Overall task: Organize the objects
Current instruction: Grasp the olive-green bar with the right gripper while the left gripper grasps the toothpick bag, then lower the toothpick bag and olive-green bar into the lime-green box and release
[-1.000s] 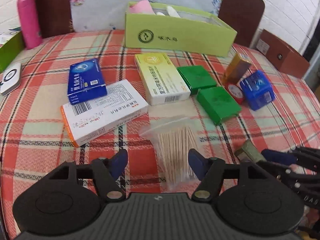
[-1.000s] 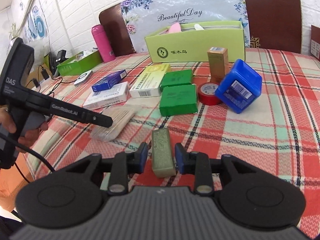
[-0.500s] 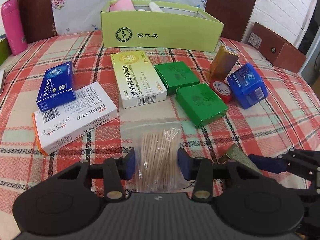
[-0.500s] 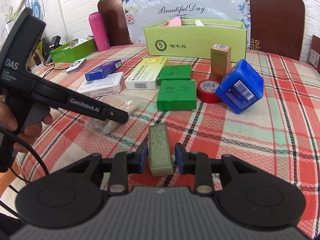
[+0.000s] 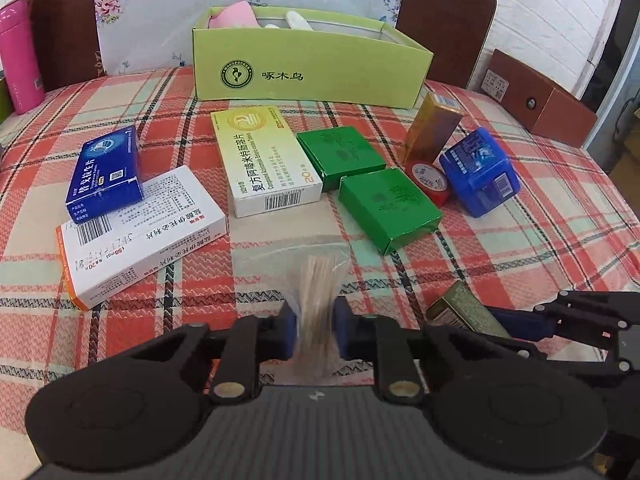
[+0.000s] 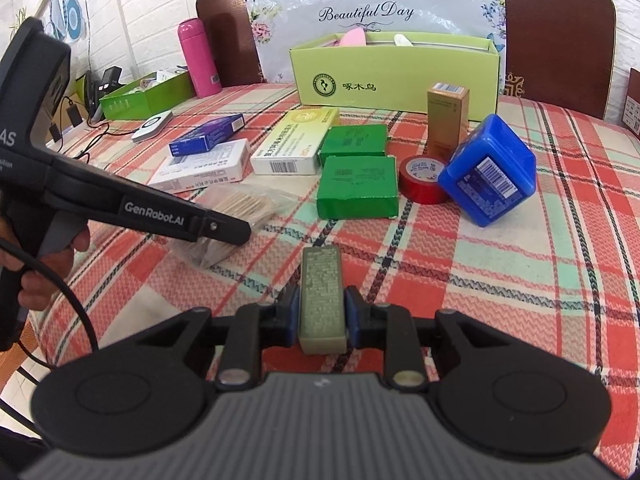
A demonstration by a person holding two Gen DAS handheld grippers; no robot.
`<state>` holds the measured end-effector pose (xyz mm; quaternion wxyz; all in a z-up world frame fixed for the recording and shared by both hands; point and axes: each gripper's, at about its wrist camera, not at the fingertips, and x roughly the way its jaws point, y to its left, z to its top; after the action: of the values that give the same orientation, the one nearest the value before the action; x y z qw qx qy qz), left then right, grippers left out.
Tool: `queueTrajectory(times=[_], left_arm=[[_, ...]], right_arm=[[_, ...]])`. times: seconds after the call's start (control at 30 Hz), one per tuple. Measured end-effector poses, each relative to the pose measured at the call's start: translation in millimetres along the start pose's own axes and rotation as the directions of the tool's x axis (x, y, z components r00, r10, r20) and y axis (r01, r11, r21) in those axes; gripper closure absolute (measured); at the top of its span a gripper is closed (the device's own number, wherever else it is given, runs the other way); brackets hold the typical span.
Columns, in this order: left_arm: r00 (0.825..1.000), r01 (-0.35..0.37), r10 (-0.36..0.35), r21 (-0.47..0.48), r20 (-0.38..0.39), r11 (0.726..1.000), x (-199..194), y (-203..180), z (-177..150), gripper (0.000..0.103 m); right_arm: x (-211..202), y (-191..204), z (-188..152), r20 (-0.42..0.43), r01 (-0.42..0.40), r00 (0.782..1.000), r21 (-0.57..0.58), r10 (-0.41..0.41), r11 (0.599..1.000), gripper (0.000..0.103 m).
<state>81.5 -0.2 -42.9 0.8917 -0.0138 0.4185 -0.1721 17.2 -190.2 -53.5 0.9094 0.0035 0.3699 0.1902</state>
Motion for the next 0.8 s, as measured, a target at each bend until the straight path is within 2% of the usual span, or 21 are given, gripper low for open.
queueTrajectory(times=[0.07, 0.2, 0.43, 0.6, 0.8], left_arm=[[1.000, 0.027, -0.027, -0.008, 0.015, 1.000, -5.5, 0.2, 4.5, 0.088], [0.993, 0.071, -0.072, 0.013, 0.098, 0.997, -26.7, -4.4, 26.5, 0.088], [0.968, 0.110, -0.113, 0.030, 0.224, 0.994, -49.4, -6.4, 84.3, 0.088], [0.960, 0.125, -0.117, -0.014, 0.253, 0.992, -43.3, 0.3, 129.6, 0.088], [0.958, 0.120, -0.090, -0.096, 0.271, 0.988, -18.4, 14.5, 183.2, 0.088]], right_arm=[[-5.1, 0.5, 5.6, 0.020, -0.024, 1.000, 0.000, 0.024, 1.000, 0.080], [-21.1, -5.0, 31.9, 0.093, -0.054, 0.994, -0.016, 0.055, 0.998, 0.080], [-39.0, -23.4, 96.0, 0.224, -0.038, 0.973, -0.048, 0.048, 0.998, 0.080], [-33.9, -43.1, 141.4, 0.280, -0.003, 0.960, -0.032, 0.012, 0.999, 0.080], [0.7, -71.7, 194.0, 0.301, 0.040, 0.953, 0.002, -0.039, 0.999, 0.080]])
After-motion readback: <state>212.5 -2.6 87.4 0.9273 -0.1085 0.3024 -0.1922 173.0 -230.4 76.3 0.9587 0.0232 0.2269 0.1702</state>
